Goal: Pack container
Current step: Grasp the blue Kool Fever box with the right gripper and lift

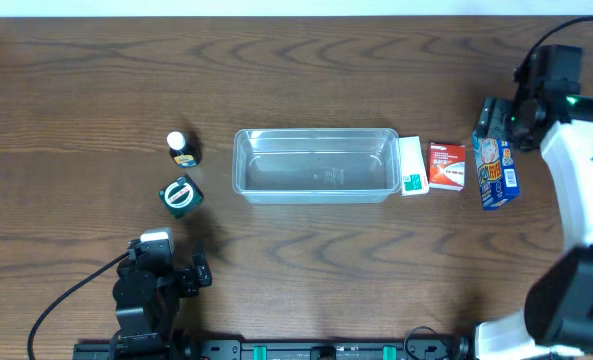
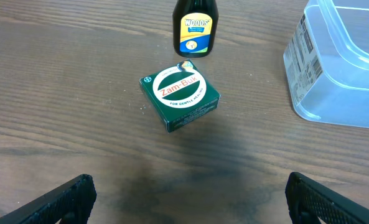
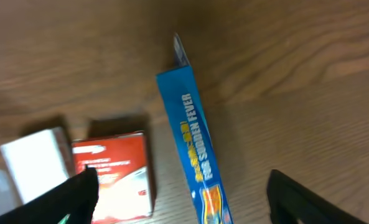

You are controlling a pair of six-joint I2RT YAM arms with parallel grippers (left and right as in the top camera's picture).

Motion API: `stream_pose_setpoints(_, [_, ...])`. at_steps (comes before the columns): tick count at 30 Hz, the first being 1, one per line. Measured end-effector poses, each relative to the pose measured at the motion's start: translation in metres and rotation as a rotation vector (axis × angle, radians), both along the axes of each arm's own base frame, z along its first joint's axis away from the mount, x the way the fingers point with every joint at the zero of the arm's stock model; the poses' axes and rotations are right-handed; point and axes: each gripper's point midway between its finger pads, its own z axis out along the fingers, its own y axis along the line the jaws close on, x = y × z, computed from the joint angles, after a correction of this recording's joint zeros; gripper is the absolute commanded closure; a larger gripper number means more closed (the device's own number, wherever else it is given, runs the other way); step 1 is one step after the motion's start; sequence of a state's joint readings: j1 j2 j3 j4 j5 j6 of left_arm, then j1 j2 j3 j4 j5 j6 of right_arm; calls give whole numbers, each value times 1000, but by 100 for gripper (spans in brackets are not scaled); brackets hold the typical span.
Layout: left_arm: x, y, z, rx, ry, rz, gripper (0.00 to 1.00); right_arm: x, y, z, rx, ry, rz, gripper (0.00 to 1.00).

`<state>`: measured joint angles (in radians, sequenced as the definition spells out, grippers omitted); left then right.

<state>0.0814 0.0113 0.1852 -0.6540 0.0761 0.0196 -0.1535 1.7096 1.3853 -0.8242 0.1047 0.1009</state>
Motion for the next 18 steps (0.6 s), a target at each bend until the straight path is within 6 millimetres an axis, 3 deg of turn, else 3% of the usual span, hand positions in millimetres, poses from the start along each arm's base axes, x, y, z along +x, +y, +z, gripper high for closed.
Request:
stream_pose_setpoints(2, [0, 0, 0, 0, 0, 0, 2, 0, -2, -15, 0, 40, -6, 23])
stream_pose_setpoints(8, [0, 0, 0, 0, 0, 0, 2, -7, -16, -55, 10, 150, -43, 46])
stream_pose_setpoints(10, [0, 0, 0, 0, 0, 0, 2, -9, -20, -58, 10, 160, -54, 51])
stream_pose_setpoints(14, [0, 0, 0, 0, 0, 0, 2, -9, -19, -58, 17, 159, -56, 77])
stream_pose_setpoints(18, [0, 0, 0, 0, 0, 0, 2, -11, -17, -58, 29, 167, -54, 93])
